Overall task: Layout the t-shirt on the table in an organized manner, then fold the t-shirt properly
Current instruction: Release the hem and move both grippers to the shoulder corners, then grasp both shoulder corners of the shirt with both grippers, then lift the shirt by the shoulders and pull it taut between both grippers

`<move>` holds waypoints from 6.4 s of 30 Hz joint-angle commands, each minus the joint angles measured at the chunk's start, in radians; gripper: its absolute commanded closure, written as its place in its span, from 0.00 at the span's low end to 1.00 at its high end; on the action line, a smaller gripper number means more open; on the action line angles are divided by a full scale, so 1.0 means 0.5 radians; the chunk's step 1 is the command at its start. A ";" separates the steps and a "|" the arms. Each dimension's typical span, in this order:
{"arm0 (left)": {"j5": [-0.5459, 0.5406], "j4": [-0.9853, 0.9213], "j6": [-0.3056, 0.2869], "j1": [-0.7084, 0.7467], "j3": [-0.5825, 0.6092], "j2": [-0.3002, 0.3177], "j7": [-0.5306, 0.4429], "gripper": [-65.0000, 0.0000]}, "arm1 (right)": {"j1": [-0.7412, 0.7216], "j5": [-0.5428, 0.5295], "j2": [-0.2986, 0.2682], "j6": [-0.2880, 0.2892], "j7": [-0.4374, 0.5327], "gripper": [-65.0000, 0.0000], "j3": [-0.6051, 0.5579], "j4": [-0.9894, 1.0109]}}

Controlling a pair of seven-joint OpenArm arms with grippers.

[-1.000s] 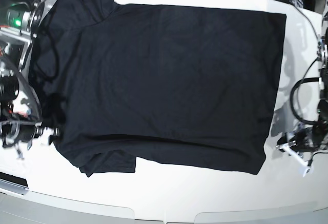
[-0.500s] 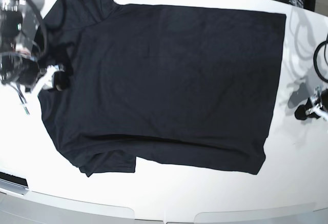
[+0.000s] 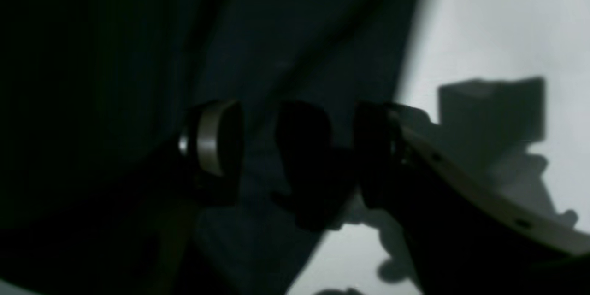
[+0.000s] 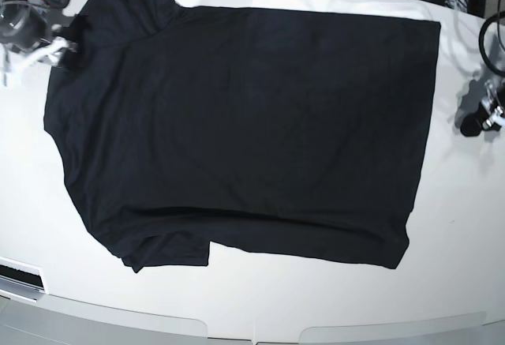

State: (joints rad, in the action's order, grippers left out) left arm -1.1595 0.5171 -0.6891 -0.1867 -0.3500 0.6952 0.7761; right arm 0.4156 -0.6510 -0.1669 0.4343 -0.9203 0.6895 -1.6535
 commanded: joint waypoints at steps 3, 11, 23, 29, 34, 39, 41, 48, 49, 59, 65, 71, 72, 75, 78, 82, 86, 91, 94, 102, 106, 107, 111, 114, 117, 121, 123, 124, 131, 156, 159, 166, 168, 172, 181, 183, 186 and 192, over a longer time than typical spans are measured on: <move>-0.050 0.026 -0.018 0.028 -0.018 0.046 -0.031 1.00 | 0.014 0.008 -0.006 -0.052 0.040 0.39 0.088 -0.010; -0.056 0.026 -0.018 0.100 -0.018 0.033 -0.032 1.00 | 0.015 -0.014 0.001 -0.101 0.164 0.39 0.126 0.372; -0.080 0.026 -0.018 0.101 -0.018 0.033 -0.031 1.00 | -0.027 -0.795 0.004 0.511 -0.223 0.39 0.401 0.860; -0.120 0.026 -0.018 0.114 -0.018 0.034 -0.022 1.00 | -0.028 -0.905 0.010 0.528 -0.263 0.40 0.349 0.863; -0.245 0.026 -0.018 0.150 -0.018 0.032 0.095 1.00 | -0.029 -0.904 0.004 0.528 -0.173 0.68 0.346 0.863; -0.521 0.026 -0.018 0.307 -0.018 0.027 0.281 0.98 | -0.029 -0.874 -0.001 0.528 -0.172 1.00 0.346 0.863; -0.602 0.026 -0.018 0.387 -0.018 0.027 0.346 0.82 | -0.031 -0.835 -0.001 0.528 -0.172 1.00 0.346 0.863; -0.648 0.103 -0.018 0.665 -0.018 0.028 0.492 0.55 | -0.033 -0.813 -0.007 0.528 -0.173 1.00 0.346 0.863; -0.648 0.146 -0.018 0.712 -0.018 0.028 0.495 0.55 | -0.034 -0.813 -0.008 0.528 -0.174 1.00 0.346 0.863; -0.497 0.837 -0.018 1.086 -0.018 0.040 0.390 0.55 | -0.033 -0.813 -0.036 0.528 -0.177 1.00 0.346 0.863; -0.351 0.860 -0.018 1.093 -0.017 -0.002 0.287 0.55 | -0.033 -0.815 -0.058 0.528 -0.196 1.00 0.346 0.863; -0.370 0.861 -0.018 1.093 0.090 -0.058 0.378 0.55 | -0.035 -0.852 -0.065 0.528 -0.195 1.00 0.346 0.863; -0.369 0.865 -0.018 1.093 0.098 -0.056 0.378 0.55 | -0.034 -0.851 -0.067 0.528 -0.195 1.00 0.346 0.863; -0.369 0.878 -0.018 1.094 0.099 -0.056 0.379 0.59 | -0.034 -0.851 -0.072 0.528 -0.196 1.00 0.346 0.863; -0.369 0.883 -0.018 1.093 0.099 -0.056 0.379 0.84 | -0.034 -0.851 -0.072 0.528 -0.197 1.00 0.346 0.863; -0.369 0.909 -0.018 1.093 0.099 -0.054 0.379 1.00 | -0.035 -0.855 -0.073 0.528 -0.249 1.00 0.346 0.861; -0.369 1.003 -0.018 1.093 0.098 -0.036 0.378 1.00 | -0.034 -0.986 -0.085 0.528 -0.377 1.00 0.346 0.819; -0.366 1.196 -0.018 1.094 0.093 0.071 0.378 1.00 | 0.014 -1.008 -0.095 0.528 -0.502 1.00 0.346 0.651; -0.341 1.269 -0.018 1.094 0.093 0.134 0.379 1.00 | 0.096 -1.009 -0.095 0.528 -0.504 1.00 0.346 0.536; -0.385 1.389 -0.018 1.148 0.094 0.307 0.431 1.00 | 0.344 -1.009 -0.095 0.528 -0.512 1.00 0.346 0.243; -0.426 1.524 -0.018 1.256 0.088 0.388 0.434 1.00 | 0.423 -1.011 -0.094 0.528 -0.594 1.00 0.346 0.102; -0.426 1.560 -0.018 1.277 0.077 0.402 0.439 1.00 | 0.434 -1.011 -0.094 0.528 -0.635 1.00 0.346 0.072; -0.427 1.729 -0.018 1.395 -0.023 0.443 0.441 1.00 | 0.518 -1.086 -0.095 0.528 -0.697 1.00 0.346 -0.007; -0.426 1.872 -0.018 1.506 -0.135 0.468 0.455 1.00 | 0.603 -1.115 -0.094 0.528 -0.699 1.00 0.346 -0.071; -0.426 2.013 -0.018 1.615 -0.265 0.484 0.454 1.00 | 0.686 -1.116 -0.093 0.528 -0.699 1.00 0.346 -0.166; -0.421 2.154 -0.018 1.772 -0.452 0.487 0.454 1.00 | 0.809 -1.113 -0.093 0.528 -0.697 1.00 0.346 -0.293; -0.422 2.190 -0.018 1.847 -0.540 0.480 0.454 1.00 | 0.863 -1.108 -0.093 0.528 -0.698 1.00 0.346 -0.330; -0.429 2.203 -0.018 1.882 -0.580 0.476 0.454 1.00 | 0.888 -1.109 -0.094 0.528 -0.698 1.00 0.346 -0.349; -0.513 2.238 -0.018 2.049 -0.743 0.455 0.457 1.00 | 1.019 -1.218 -0.093 0.528 -0.764 1.00 0.346 -0.507; -0.632 2.335 -0.018 2.352 -0.944 0.119 0.657 1.00 | 1.037 -1.044 -0.099 0.528 -0.767 1.00 0.350 -0.892; -0.631 2.348 -0.018 2.357 -0.956 0.109 0.670 1.00 | 1.041 -1.044 -0.099 0.528 -0.800 1.00 0.350 -0.892; -0.625 2.348 -0.018 2.418 -0.956 0.075 0.648 1.00 | 1.041 -1.053 -0.099 0.528 -0.854 1.00 0.351 -0.892; -0.626 2.348 -0.018 2.416 -0.956 0.072 0.639 1.00 | 1.041 -1.062 -0.100 0.528 -0.853 1.00 0.351 -0.892; -0.626 2.348 -0.018 2.399 -0.956 0.071 0.448 1.00 | 1.040 -1.060 -0.100 0.528 -0.791 1.00 0.350 -0.892; -0.492 2.347 -0.018 2.138 -0.955 -0.050 0.385 1.00 | 0.989 -1.042 -0.093 0.528 -0.515 1.00 0.350 -0.890; -0.488 2.347 -0.018 2.103 -0.949 -0.076 0.384 1.00 | 0.945 -1.038 -0.089 0.528 -0.533 1.00 0.350 -0.887; -0.488 2.347 -0.018 2.088 -0.949 -0.096 0.353 1.00 | 0.893 -0.962 -0.089 0.528 -0.542 1.00 0.350 -0.887; -0.353 2.347 -0.018 2.116 -0.949 -0.105 0.419 1.00 | 0.841 -0.879 -0.089 0.528 -0.539 1.00 0.350 -0.887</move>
State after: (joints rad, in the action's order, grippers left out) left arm -1.3193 1.6817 -0.6899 0.8574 -0.8135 0.6296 0.9993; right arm 0.8249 -1.0805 -0.1989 0.6930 -1.2041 0.8532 -2.0830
